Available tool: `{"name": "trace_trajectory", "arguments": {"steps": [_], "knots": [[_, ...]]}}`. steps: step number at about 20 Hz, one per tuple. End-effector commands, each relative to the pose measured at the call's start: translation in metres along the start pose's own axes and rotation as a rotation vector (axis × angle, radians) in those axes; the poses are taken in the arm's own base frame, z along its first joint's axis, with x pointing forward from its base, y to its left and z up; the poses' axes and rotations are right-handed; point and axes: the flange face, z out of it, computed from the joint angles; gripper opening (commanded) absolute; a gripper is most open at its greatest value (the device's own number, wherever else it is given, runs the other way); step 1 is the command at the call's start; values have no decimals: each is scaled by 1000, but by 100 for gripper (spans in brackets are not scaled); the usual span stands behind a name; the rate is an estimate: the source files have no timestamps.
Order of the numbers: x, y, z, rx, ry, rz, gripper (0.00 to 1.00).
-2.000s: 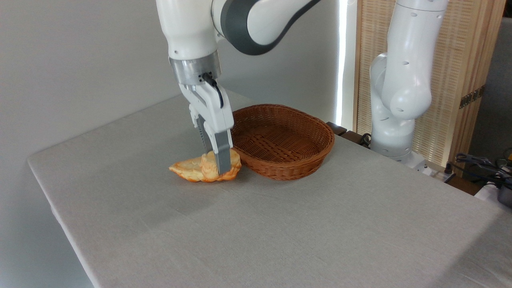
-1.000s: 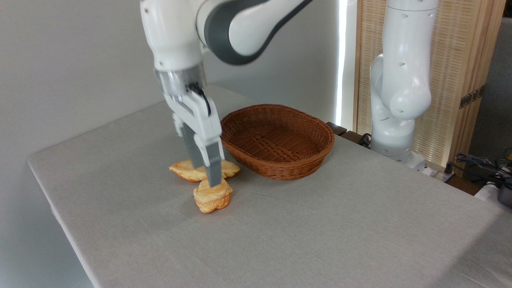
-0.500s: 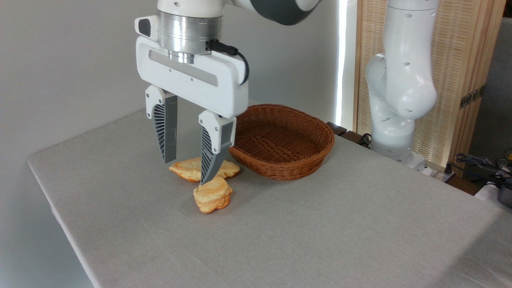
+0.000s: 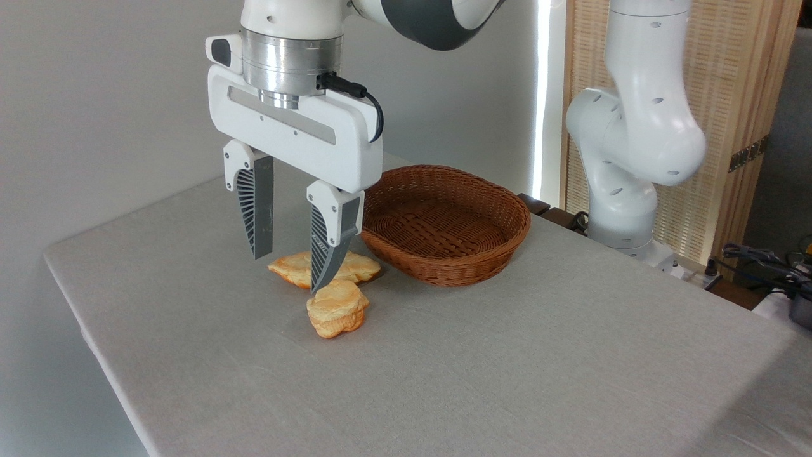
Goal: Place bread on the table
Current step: 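Open the gripper to release the roll and raise it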
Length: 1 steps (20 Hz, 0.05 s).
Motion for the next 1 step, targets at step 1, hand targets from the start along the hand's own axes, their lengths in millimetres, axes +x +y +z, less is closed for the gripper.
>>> {"name": "trace_trajectory", "arguments": {"steps": [1], "knots": [[-7, -5, 0, -36, -23, -24, 100]]}}
